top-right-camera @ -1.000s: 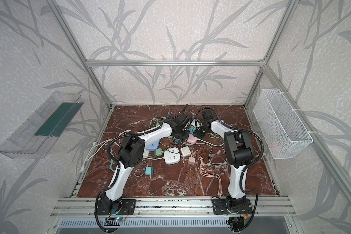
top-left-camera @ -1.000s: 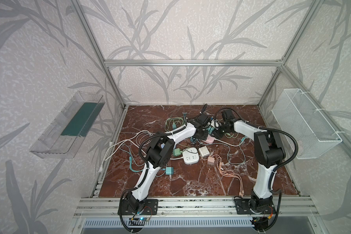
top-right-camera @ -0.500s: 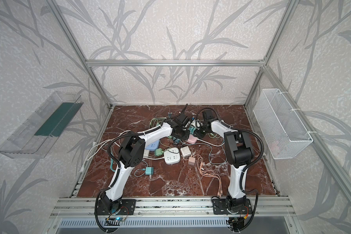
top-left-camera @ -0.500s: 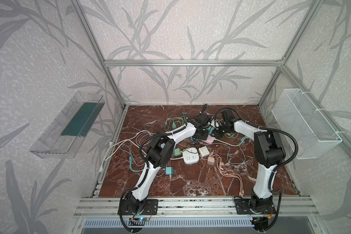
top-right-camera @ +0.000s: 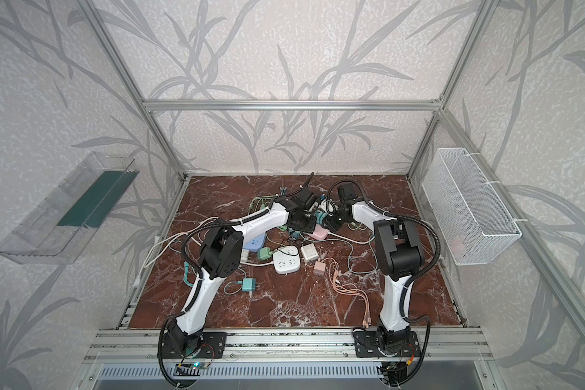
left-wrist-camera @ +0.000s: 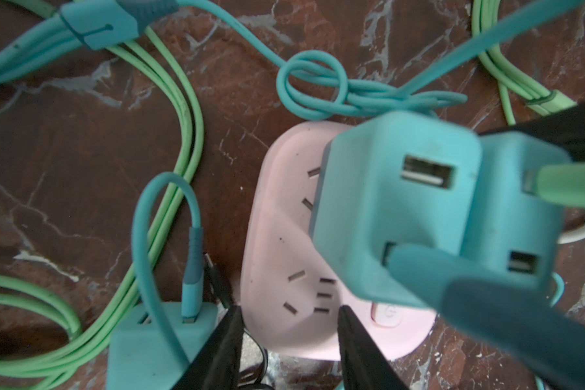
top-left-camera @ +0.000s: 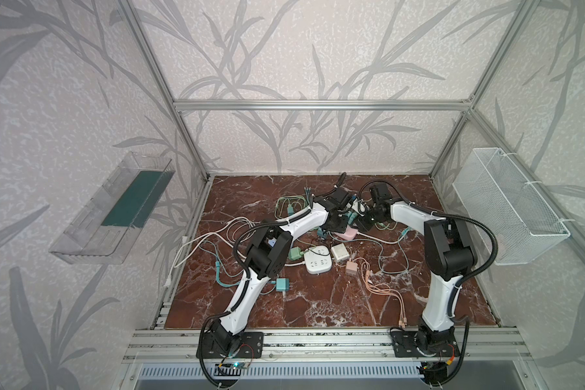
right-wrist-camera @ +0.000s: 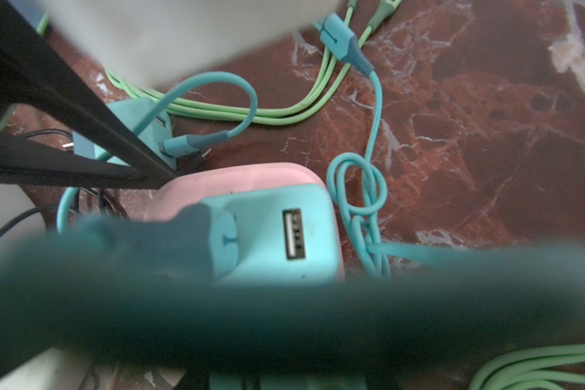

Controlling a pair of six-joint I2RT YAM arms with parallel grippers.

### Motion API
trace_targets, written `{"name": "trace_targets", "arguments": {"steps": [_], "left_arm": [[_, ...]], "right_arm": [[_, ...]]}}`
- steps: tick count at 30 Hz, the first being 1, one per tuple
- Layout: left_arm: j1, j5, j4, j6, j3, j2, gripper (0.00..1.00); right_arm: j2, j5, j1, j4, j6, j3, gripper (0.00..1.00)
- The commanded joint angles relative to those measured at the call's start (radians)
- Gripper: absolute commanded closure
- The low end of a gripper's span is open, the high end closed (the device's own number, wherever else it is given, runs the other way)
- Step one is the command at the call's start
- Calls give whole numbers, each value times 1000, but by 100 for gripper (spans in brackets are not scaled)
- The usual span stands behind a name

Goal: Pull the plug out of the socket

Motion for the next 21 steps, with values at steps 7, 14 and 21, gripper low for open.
{"name": "trace_targets", "arguments": {"steps": [7, 14, 21], "left_arm": [[-8, -24, -95, -6, 6, 65, 54], [-7, 5, -122, -21, 42, 95, 54], [-6, 5, -128, -28, 40, 97, 54]], "right_arm": [[-73, -31, 13, 39, 64, -19, 84], [-119, 11, 14, 116, 69, -92, 84], [-144, -2, 14, 155, 71, -133, 86]]}}
